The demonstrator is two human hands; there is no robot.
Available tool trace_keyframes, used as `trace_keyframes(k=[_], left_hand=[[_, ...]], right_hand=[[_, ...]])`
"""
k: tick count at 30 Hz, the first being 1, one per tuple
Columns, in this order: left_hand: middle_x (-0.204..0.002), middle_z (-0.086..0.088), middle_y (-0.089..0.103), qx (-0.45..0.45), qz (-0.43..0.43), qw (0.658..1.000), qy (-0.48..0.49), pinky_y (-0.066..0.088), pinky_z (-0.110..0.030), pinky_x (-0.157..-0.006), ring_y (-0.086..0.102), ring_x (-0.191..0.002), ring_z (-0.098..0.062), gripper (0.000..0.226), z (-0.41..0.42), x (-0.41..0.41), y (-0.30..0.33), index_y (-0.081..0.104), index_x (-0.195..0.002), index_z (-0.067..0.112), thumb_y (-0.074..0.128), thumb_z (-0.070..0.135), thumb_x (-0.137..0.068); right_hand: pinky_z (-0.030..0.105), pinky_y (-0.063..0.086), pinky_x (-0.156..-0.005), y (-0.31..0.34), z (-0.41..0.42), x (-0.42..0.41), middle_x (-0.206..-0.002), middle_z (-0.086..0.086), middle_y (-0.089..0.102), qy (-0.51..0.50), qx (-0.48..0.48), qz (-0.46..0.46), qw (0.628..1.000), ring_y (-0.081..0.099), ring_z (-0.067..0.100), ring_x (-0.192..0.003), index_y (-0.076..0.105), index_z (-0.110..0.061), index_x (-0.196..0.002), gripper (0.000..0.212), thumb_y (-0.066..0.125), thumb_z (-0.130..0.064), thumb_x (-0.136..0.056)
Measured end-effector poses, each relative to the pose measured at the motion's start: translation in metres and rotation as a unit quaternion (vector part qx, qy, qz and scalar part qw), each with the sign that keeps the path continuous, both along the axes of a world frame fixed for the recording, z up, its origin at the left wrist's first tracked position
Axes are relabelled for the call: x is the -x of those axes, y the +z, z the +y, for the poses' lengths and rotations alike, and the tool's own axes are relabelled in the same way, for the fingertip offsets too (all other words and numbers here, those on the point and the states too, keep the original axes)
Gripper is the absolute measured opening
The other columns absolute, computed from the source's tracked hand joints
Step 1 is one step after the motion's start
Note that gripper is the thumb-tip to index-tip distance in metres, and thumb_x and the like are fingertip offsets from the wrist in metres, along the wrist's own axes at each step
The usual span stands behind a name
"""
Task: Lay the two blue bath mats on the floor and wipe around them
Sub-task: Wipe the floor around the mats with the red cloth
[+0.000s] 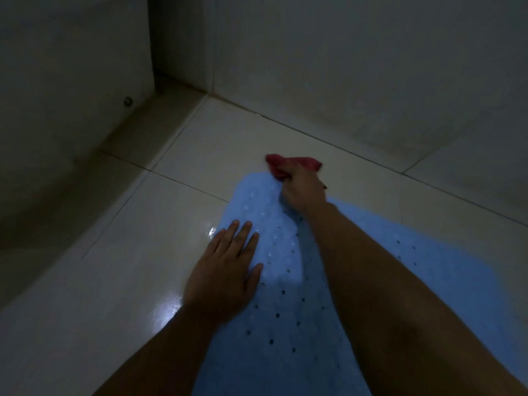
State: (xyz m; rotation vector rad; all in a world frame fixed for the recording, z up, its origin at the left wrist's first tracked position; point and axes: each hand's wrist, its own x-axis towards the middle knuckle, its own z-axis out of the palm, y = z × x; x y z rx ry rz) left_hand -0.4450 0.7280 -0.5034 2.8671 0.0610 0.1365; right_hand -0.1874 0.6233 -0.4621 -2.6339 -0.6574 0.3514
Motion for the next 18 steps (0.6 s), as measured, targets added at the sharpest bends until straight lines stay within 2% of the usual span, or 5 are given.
trace_keyframes(k=[3, 6, 9, 14, 18], left_hand=[[-0.171, -0.007, 0.022, -0.007, 0.009, 1.0, -0.004, 0.015, -0.044, -0.129, 0.011, -0.16, -0.024, 0.066, 0.003, 0.0, 0.0, 0.036, -0.16, 0.015, 0.028, 0.053, -0.107], [-0.171, -0.007, 0.021, -0.019, 0.013, 1.0, -0.007, 0.016, -0.045, -0.129, 0.011, -0.16, -0.024, 0.067, -0.002, -0.001, 0.0, 0.035, -0.16, 0.015, 0.026, 0.054, -0.107], [-0.17, -0.008, 0.024, -0.023, 0.012, 1.0, -0.005, 0.019, -0.045, -0.129, 0.014, -0.159, -0.025, 0.067, -0.003, -0.002, 0.0, 0.037, -0.159, 0.014, 0.026, 0.053, -0.106], [-0.17, -0.007, 0.024, 0.003, 0.005, 1.0, -0.019, 0.016, -0.044, -0.129, 0.013, -0.16, -0.025, 0.072, 0.001, 0.0, -0.002, 0.036, -0.159, 0.013, 0.028, 0.058, -0.103], [-0.169, -0.006, 0.029, 0.021, 0.03, 0.999, 0.023, 0.011, -0.043, -0.129, 0.017, -0.158, -0.027, 0.08, -0.008, -0.006, 0.015, 0.041, -0.158, 0.015, 0.029, 0.062, -0.094]], right_hand=[[0.044, 0.043, -0.114, 0.007, -0.014, 0.013, -0.148, -0.002, 0.059, 0.063, -0.023, -0.043, 0.997, 0.054, 0.026, -0.135, 0.056, -0.041, -0.143, 0.067, 0.043, -0.018, -0.081], [0.033, 0.041, -0.117, 0.006, -0.079, -0.011, -0.146, -0.011, 0.06, -0.005, -0.021, -0.007, 1.0, 0.055, 0.015, -0.134, 0.057, -0.043, -0.141, 0.074, 0.05, -0.009, -0.076], [0.045, 0.041, -0.118, -0.008, -0.158, -0.034, -0.149, -0.002, 0.058, -0.133, 0.033, 0.036, 0.99, 0.055, 0.026, -0.137, 0.051, -0.044, -0.146, 0.079, 0.048, -0.024, -0.07], [0.063, 0.025, -0.121, -0.007, -0.173, -0.013, -0.167, -0.001, 0.03, -0.118, 0.032, 0.014, 0.992, 0.027, 0.034, -0.153, 0.026, -0.037, -0.16, 0.07, 0.037, -0.04, -0.091], [0.063, 0.018, -0.123, 0.0, -0.172, -0.014, -0.171, 0.005, 0.019, -0.097, 0.063, 0.021, 0.993, 0.015, 0.037, -0.156, 0.025, -0.03, -0.161, 0.06, 0.045, -0.028, -0.105]])
